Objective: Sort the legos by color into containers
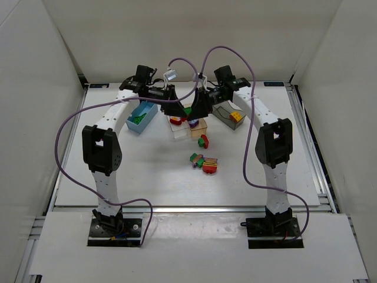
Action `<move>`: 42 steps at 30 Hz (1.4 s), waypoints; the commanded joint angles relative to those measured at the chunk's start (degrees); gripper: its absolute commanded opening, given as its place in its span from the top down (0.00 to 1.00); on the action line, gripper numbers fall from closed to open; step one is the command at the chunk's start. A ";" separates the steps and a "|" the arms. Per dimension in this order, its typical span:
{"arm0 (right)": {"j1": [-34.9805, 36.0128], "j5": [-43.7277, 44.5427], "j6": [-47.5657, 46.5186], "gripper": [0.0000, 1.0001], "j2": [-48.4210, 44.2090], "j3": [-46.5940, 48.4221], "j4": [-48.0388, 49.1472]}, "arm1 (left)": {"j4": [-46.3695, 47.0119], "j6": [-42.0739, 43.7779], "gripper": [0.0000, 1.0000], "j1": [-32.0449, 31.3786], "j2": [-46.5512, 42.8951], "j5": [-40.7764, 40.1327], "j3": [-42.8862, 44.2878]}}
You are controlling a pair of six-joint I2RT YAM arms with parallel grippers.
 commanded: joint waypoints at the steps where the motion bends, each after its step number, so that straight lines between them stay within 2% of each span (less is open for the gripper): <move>1: 0.01 -1.89 0.18 1.00 0.12 2.77 2.01 | -3.75 3.16 0.38 -0.93 -2.65 0.86 1.96; 2: -0.08 -1.80 -1.04 1.00 -0.05 2.77 1.14 | -3.93 3.07 0.47 -0.93 -2.57 0.86 2.14; 4: 0.01 -1.63 -1.40 1.00 -0.14 2.33 0.70 | -3.93 3.16 0.58 -0.93 -2.39 0.51 2.32; 7: 0.10 -1.36 -3.59 1.00 -0.58 1.63 -1.14 | -3.93 3.86 0.81 -0.84 -2.48 -0.72 2.84; 12: 1.32 -0.40 -7.72 1.00 -1.54 -0.22 -4.48 | -3.40 4.04 0.90 -0.32 -2.30 -1.08 3.72; 15: 1.15 -0.13 -6.94 1.00 -1.98 -2.42 -3.44 | -2.44 3.95 0.90 0.47 -2.30 -0.02 5.38; 18: 1.50 2.76 -15.07 1.00 -1.46 -2.15 -10.17 | 1.16 0.01 0.90 1.70 -1.78 0.41 7.58; 22: 1.85 4.97 -19.32 1.00 -1.89 -4.96 -12.93 | 3.72 -3.17 0.90 3.55 0.16 -0.37 12.76; 25: 1.85 6.46 -22.83 1.00 -2.34 -6.37 -14.50 | 6.09 -5.45 0.90 4.69 0.16 -1.42 12.69; 28: 1.85 9.00 -24.07 1.00 -3.30 -7.68 -15.83 | 6.44 -5.63 0.90 6.97 -0.36 -5.72 11.38; 30: 1.33 10.93 -24.52 1.00 -4.35 -8.48 -15.22 | 6.27 -5.37 0.90 9.26 -2.11 -11.42 9.18; 34: -0.51 14.36 -18.81 1.00 -7.43 -10.76 -9.25 | 5.74 -0.03 0.90 11.02 -6.25 -38.09 1.19; 37: -1.48 16.91 -13.98 1.00 -9.28 -11.12 -5.29 | 5.57 0.70 0.90 11.02 -8.19 -49.20 -4.09; 42: -2.01 18.41 -10.72 1.00 -10.33 -9.63 -2.65 | 5.22 -2.64 0.90 12.34 -6.97 -54.51 -6.91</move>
